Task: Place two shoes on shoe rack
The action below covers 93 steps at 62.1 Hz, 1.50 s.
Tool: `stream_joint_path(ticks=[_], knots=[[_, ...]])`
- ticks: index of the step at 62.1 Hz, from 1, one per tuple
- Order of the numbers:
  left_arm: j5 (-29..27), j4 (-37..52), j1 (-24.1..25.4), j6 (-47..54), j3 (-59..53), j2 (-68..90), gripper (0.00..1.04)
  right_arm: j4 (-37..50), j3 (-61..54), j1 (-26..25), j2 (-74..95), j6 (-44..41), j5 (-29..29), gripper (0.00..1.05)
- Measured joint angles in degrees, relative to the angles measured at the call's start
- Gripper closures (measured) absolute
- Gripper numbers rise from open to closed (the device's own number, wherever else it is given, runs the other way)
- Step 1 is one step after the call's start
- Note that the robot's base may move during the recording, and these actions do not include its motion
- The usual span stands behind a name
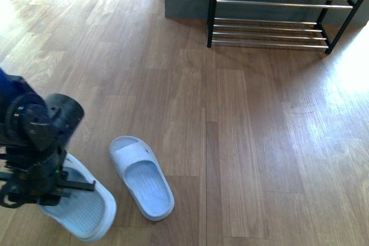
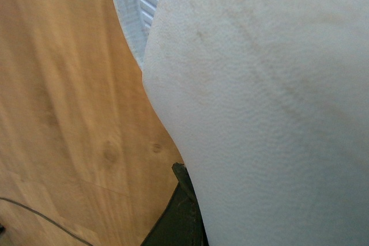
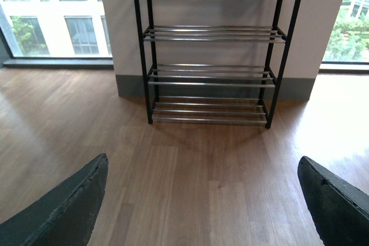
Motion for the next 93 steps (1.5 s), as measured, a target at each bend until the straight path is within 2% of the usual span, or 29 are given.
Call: stream_joint_path(ticks=[10, 22, 32, 42, 60, 65, 71, 93], knots=[[-9.0, 11.6, 4.6, 8.8, -11.9, -10.9, 1.03, 0.0, 0.0, 0.0, 0.0, 0.0, 0.0, 0.09], [-15.5, 27.5, 8.3, 19.6, -25.7, -29.0, 1.03, 0.0, 0.0, 0.0, 0.0, 0.0, 0.0, 0.09], [-20.5, 41.0, 8.8, 27.1, -36.4, -46.5, 1.03, 0.0, 0.0, 0.0, 0.0, 0.0, 0.0, 0.09], [-23.4, 49.5, 7.1, 29.9, -44.6, -61.5, 1.03, 0.0, 0.0, 0.0, 0.0, 0.0, 0.0, 0.09], [-31.5, 53.2, 0.0, 30.6, -53.6, -84.6, 1.03, 0.0, 0.0, 0.0, 0.0, 0.0, 0.0, 0.09], [-31.9, 56.9, -1.3, 32.2, -55.1, -86.3, 1.03, 0.0, 0.0, 0.0, 0.0, 0.0, 0.0, 0.09], [-34.7, 66.2, -2.4, 36.7, -57.6, -84.7, 1.03, 0.0, 0.0, 0.0, 0.0, 0.0, 0.0, 0.09], [-34.8, 66.9, -2.6, 39.1, -57.7, -84.5, 1.03, 0.0, 0.0, 0.0, 0.0, 0.0, 0.2, 0.09]])
